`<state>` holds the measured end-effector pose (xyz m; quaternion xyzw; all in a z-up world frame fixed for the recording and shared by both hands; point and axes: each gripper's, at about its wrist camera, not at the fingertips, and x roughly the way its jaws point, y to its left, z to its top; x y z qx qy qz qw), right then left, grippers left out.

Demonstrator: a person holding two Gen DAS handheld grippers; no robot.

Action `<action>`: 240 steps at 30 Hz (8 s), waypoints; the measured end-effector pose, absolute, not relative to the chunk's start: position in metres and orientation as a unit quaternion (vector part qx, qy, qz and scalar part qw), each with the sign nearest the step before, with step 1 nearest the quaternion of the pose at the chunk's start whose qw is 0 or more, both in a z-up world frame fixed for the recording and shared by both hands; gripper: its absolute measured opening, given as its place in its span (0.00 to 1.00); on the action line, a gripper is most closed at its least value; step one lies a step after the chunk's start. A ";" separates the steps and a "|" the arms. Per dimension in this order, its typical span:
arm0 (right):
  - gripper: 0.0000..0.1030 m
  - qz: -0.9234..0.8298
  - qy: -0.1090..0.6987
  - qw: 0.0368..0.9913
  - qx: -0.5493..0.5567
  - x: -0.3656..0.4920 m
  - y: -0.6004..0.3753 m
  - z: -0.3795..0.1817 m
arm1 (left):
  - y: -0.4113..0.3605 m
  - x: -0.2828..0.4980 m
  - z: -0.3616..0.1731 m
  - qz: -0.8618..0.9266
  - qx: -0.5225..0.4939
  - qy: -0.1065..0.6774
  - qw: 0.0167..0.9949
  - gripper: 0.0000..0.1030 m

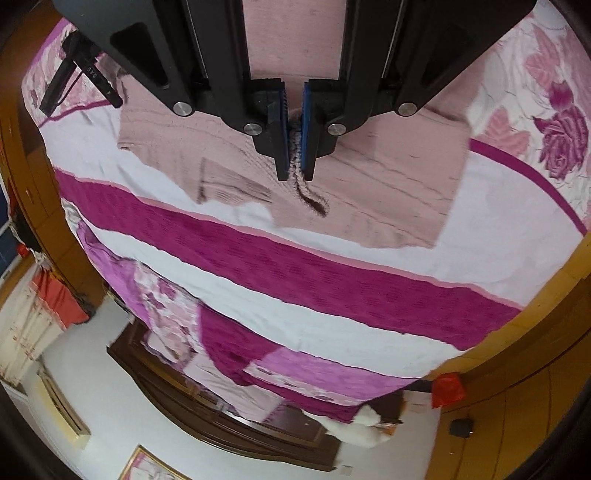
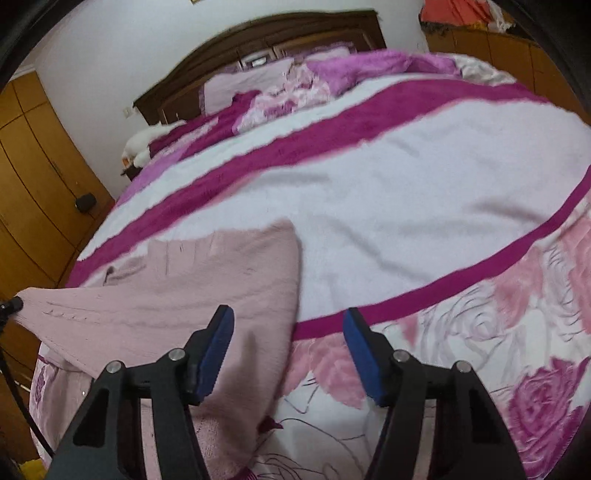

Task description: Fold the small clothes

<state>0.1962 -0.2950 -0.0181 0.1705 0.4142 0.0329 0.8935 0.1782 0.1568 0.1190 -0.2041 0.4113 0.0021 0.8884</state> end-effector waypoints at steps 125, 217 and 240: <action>0.06 0.286 0.356 0.833 0.312 -0.132 -0.266 0.029 | 0.220 -0.219 0.035 -0.093 -0.394 0.292 0.867 0.00; 0.08 0.226 0.388 0.865 0.223 0.020 -0.306 0.059 | 0.221 -0.052 0.099 0.018 -0.268 0.274 0.923 0.00; 0.08 0.200 0.430 0.852 0.223 0.100 -0.298 0.021 | 0.234 0.055 0.033 0.042 -0.303 0.348 0.886 0.00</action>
